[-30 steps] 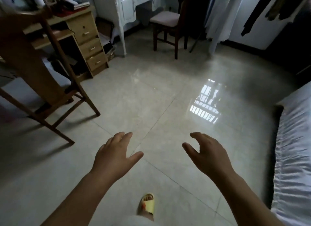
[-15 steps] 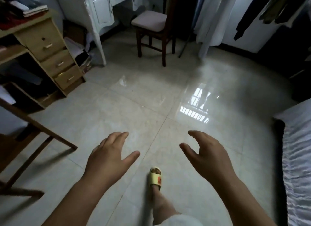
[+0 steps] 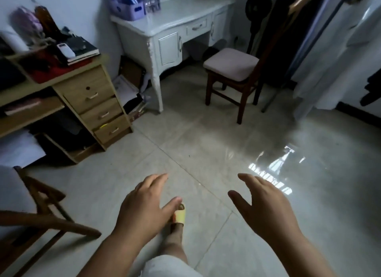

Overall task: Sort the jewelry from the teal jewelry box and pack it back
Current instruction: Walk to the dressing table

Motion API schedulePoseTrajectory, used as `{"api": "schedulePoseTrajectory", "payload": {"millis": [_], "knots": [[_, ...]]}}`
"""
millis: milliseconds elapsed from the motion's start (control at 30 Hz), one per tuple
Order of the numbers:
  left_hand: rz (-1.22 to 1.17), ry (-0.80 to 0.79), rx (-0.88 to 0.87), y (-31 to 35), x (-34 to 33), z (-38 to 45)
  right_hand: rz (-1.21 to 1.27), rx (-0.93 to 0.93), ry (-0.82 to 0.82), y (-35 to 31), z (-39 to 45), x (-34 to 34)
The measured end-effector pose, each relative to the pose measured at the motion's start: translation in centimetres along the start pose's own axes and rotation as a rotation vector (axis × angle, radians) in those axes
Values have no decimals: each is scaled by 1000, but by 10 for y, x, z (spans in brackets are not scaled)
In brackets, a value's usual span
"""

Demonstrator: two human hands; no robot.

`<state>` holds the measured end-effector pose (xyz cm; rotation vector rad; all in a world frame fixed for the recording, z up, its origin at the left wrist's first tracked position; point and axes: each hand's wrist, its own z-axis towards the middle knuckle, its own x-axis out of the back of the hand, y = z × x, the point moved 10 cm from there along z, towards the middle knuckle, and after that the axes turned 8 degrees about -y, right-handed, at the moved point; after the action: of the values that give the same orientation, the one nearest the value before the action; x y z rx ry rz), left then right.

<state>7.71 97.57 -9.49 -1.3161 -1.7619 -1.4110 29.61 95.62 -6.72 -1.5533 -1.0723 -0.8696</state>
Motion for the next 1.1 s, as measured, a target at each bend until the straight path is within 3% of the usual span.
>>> {"api": "schedulePoseTrajectory", "payload": {"millis": [267,433,667,900,1100], "knots": [[13,13,77,-44,99,242,-14,-35,0,-21,253,50],[77,8,-25,-7,159,386,-29,-74,18,-11,378,98],[80,-33,-85,57,172,566,-40,-184,32,61,542,135],[61,-5,-12,102,229,739,-71,-93,-69,88,749,187],[17,106,96,91,304,850,-78,46,-164,51,910,218]]}}
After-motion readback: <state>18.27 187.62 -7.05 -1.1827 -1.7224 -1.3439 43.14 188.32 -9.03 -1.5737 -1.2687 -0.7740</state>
